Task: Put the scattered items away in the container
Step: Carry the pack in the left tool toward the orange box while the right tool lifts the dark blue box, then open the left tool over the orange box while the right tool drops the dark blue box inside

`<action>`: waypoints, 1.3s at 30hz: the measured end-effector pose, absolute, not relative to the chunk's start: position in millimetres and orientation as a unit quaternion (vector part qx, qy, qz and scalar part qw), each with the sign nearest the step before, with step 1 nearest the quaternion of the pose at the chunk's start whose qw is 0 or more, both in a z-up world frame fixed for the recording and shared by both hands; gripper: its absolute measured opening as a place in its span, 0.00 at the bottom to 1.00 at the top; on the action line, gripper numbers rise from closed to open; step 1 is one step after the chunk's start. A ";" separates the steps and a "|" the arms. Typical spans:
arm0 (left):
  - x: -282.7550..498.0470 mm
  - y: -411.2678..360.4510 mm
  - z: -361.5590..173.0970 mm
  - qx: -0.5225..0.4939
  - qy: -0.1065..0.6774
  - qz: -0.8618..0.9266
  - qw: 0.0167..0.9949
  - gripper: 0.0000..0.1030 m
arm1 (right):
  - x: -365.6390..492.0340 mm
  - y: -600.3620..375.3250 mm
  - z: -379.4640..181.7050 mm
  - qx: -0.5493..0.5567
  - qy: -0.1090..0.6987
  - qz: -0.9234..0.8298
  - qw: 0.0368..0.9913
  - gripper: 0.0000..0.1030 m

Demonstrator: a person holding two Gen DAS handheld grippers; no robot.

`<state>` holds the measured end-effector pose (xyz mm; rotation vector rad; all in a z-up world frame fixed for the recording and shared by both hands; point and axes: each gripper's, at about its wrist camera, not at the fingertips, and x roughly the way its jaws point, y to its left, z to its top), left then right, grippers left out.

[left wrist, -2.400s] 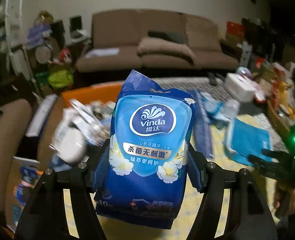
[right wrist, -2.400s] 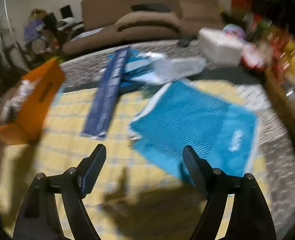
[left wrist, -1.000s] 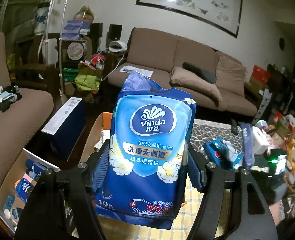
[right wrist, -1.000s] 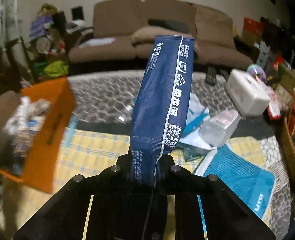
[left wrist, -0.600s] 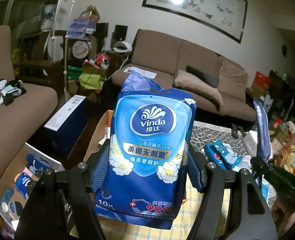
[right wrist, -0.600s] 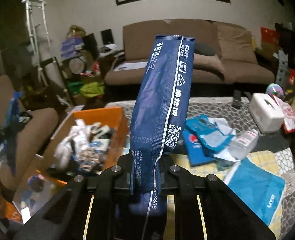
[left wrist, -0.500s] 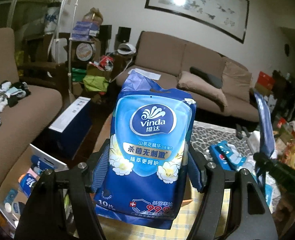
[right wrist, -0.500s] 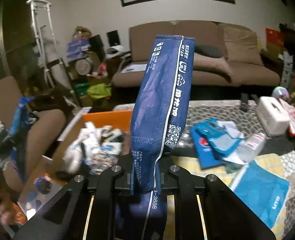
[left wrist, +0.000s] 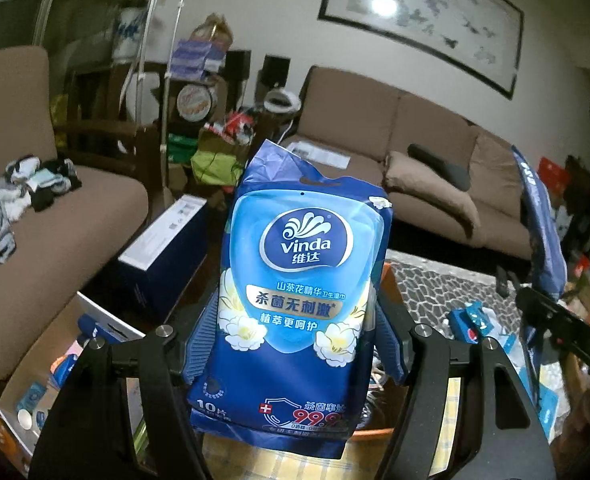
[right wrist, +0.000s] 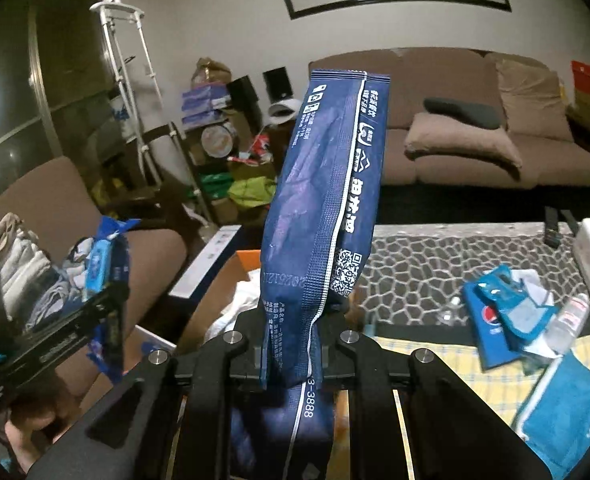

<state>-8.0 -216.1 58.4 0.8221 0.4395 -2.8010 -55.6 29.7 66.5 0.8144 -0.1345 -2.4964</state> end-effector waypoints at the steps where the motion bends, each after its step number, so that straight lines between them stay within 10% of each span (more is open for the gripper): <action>1: -14.1 -222.3 54.9 0.284 0.156 -0.942 0.091 0.63 | -61.0 23.6 62.8 0.308 -0.050 -0.915 0.258 0.13; 18: -104.3 -255.6 0.3 0.418 0.225 -0.876 0.083 0.63 | -146.8 -39.3 -63.5 0.499 -0.043 -0.832 0.239 0.17; 25: -121.8 -242.2 -7.7 0.437 0.198 -0.874 0.081 0.63 | -141.7 -24.6 -65.7 0.525 -0.029 -0.825 0.207 0.76; 36: -145.5 -214.9 -27.1 0.461 0.173 -0.868 0.067 0.63 | -83.9 73.0 -9.3 0.476 -0.044 -0.853 0.209 0.80; 39: -142.6 -209.0 -22.2 0.462 0.160 -0.864 0.117 0.80 | -66.2 120.0 -1.4 0.463 -0.040 -0.866 0.182 0.81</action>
